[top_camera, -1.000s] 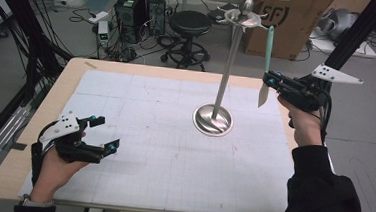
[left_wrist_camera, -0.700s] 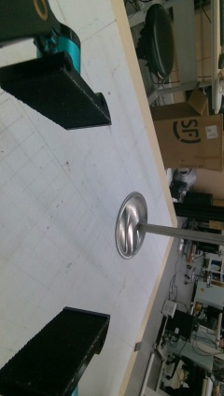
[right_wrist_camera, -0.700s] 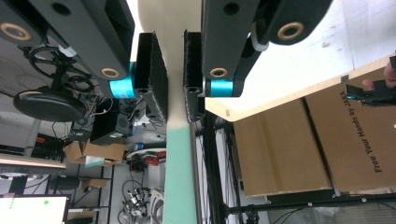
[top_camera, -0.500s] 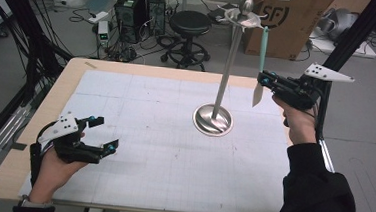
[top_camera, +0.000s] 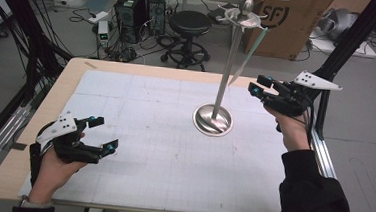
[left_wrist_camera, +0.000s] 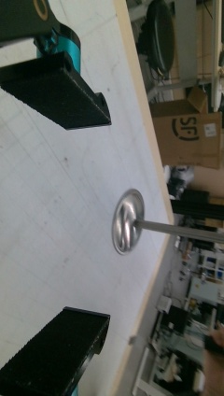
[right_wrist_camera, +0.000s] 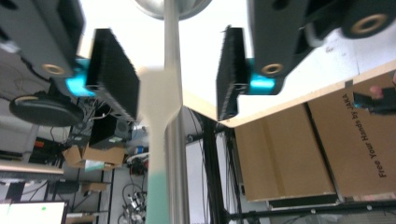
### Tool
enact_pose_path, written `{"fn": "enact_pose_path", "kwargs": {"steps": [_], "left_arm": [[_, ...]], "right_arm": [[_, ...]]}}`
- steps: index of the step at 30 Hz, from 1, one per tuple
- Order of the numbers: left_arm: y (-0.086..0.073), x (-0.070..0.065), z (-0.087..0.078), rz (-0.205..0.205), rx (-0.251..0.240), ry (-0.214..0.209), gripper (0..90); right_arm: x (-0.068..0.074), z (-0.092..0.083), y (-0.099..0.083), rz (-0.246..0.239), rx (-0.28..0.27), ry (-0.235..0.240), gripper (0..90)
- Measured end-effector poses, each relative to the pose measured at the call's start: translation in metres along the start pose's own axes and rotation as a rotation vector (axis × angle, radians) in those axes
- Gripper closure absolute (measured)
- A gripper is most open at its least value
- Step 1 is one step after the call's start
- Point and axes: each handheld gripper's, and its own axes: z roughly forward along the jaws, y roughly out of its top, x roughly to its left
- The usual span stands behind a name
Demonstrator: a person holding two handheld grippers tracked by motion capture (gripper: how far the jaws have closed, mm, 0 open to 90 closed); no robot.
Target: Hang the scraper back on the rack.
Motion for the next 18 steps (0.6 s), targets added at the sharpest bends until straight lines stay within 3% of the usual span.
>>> {"fn": "enact_pose_path", "kwargs": {"steps": [2, 4, 9, 10, 11, 13, 16, 18], "left_arm": [[0.002, -0.001, 0.001, 0.006, 0.0, -0.001, 6.3], [0.001, 0.0, 0.001, 0.006, 0.004, 0.0, 6.3], [0.0, 0.001, 0.005, 0.001, 0.006, -0.001, 6.3], [0.001, 0.001, 0.006, 0.003, 0.005, -0.003, 6.3], [0.001, 0.001, 0.007, 0.002, 0.002, -0.005, 6.3], [0.001, 0.001, 0.009, 0.005, 0.002, -0.008, 6.3], [0.001, 0.003, 0.011, 0.004, 0.002, -0.009, 6.3], [0.001, 0.004, 0.013, 0.004, 0.0, -0.009, 6.3]], "right_arm": [[0.002, 0.0, -0.008, -0.002, 0.014, 0.011, 36.8], [0.009, 0.001, -0.019, -0.003, 0.045, 0.012, 23.4], [0.023, 0.0, -0.037, -0.025, 0.067, 0.013, 10.6], [0.031, -0.002, -0.046, -0.028, 0.063, 0.019, 9.6], [0.031, -0.002, -0.046, -0.028, 0.063, 0.019, 9.6], [0.044, -0.004, -0.058, -0.031, 0.082, 0.016, 0.2], [0.051, -0.007, -0.065, -0.036, 0.088, 0.032, 0.2], [0.06, -0.013, -0.071, -0.073, 0.099, 0.019, 0.2]]}}
